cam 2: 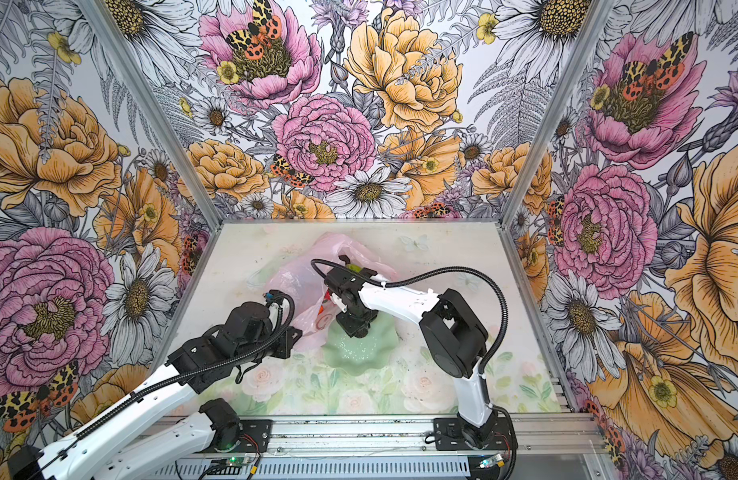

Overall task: Place the fruits into the plastic bag
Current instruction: 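Lift the avocado with the right gripper up out of the bowl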

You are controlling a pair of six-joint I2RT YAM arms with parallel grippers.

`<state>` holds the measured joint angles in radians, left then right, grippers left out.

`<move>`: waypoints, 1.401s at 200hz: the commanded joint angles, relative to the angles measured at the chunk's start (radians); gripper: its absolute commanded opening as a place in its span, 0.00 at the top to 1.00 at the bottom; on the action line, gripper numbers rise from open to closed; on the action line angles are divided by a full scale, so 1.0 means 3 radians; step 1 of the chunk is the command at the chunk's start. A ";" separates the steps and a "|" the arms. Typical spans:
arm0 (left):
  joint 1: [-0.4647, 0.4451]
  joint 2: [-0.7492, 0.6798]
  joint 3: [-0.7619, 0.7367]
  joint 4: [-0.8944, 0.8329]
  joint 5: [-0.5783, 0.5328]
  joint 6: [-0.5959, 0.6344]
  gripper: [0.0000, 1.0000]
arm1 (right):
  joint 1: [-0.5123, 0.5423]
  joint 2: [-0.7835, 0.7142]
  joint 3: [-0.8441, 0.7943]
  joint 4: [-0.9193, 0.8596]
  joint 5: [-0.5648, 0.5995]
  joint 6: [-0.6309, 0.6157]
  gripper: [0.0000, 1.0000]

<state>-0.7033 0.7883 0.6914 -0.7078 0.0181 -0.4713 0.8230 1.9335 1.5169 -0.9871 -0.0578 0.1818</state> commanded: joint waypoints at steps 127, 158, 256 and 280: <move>-0.0017 -0.0030 0.0041 -0.0003 -0.0012 0.0008 1.00 | -0.0084 -0.1281 -0.0263 0.0075 -0.0382 0.0492 0.55; -0.0022 -0.0030 0.0037 0.0003 -0.0010 0.0007 1.00 | -0.0194 -0.1432 -0.0189 0.0074 -0.0444 0.0585 0.55; -0.0008 -0.0043 0.0034 0.0010 0.0003 0.0009 1.00 | -0.0266 -0.1702 0.0179 0.0158 -0.0566 0.0904 0.55; -0.0015 -0.0045 0.0030 0.0007 0.0005 0.0007 1.00 | -0.0274 -0.1754 0.0225 0.0275 -0.0604 0.1025 0.55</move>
<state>-0.7029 0.7876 0.6914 -0.7078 0.0185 -0.4713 0.7498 1.4483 1.5463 -0.9638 -0.2157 0.4370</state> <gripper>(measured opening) 0.047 0.506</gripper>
